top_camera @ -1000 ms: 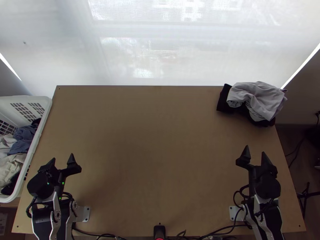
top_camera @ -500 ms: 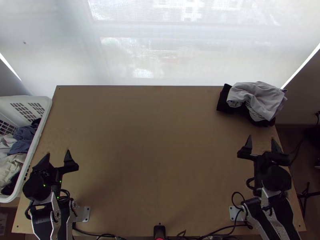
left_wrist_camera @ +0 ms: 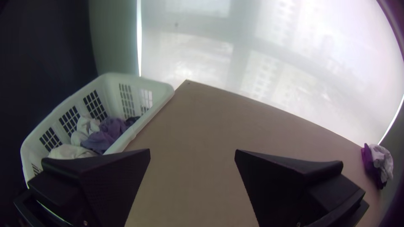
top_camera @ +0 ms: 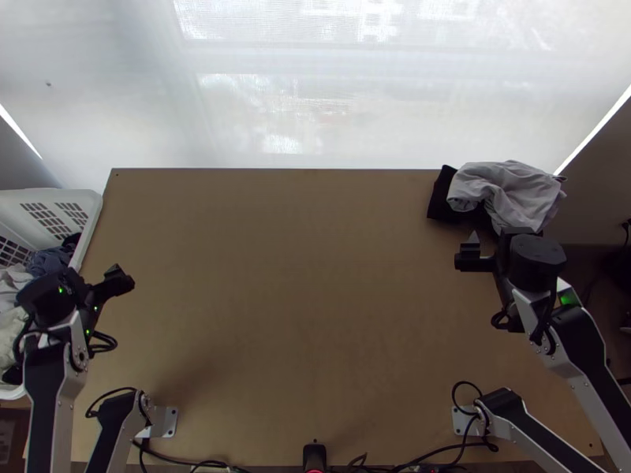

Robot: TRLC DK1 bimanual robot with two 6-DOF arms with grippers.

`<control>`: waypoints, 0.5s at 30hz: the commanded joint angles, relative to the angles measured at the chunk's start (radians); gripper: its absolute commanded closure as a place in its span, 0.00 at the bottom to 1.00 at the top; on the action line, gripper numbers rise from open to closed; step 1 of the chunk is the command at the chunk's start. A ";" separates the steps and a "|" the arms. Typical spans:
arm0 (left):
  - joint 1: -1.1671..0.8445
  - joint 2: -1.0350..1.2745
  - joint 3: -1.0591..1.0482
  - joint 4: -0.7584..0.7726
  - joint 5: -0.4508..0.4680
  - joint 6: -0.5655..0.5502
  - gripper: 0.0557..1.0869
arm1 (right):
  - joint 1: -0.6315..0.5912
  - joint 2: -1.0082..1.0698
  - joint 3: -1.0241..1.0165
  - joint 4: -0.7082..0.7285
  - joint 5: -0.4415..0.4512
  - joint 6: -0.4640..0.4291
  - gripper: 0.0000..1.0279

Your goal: Fold the t-shirt

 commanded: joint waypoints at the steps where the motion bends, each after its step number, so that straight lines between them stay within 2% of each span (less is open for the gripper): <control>1: 0.114 0.554 0.350 -0.190 -0.010 -0.111 0.04 | -0.042 0.134 0.173 -0.088 -0.022 0.087 0.04; 5: 0.216 0.823 0.587 -0.376 0.000 -0.115 0.04 | -0.079 0.172 0.229 -0.191 -0.022 0.082 0.05; 10: 0.345 1.130 0.988 -0.649 -0.012 -0.108 0.04 | -0.105 0.174 0.209 -0.236 -0.024 0.056 0.05; 12: 0.367 1.183 1.100 -0.666 -0.038 -0.122 0.04 | -0.111 0.175 0.200 -0.237 -0.024 0.058 0.05; 15: 0.388 1.191 1.157 -0.594 -0.043 -0.091 0.05 | -0.145 0.177 0.217 -0.245 -0.025 0.055 0.05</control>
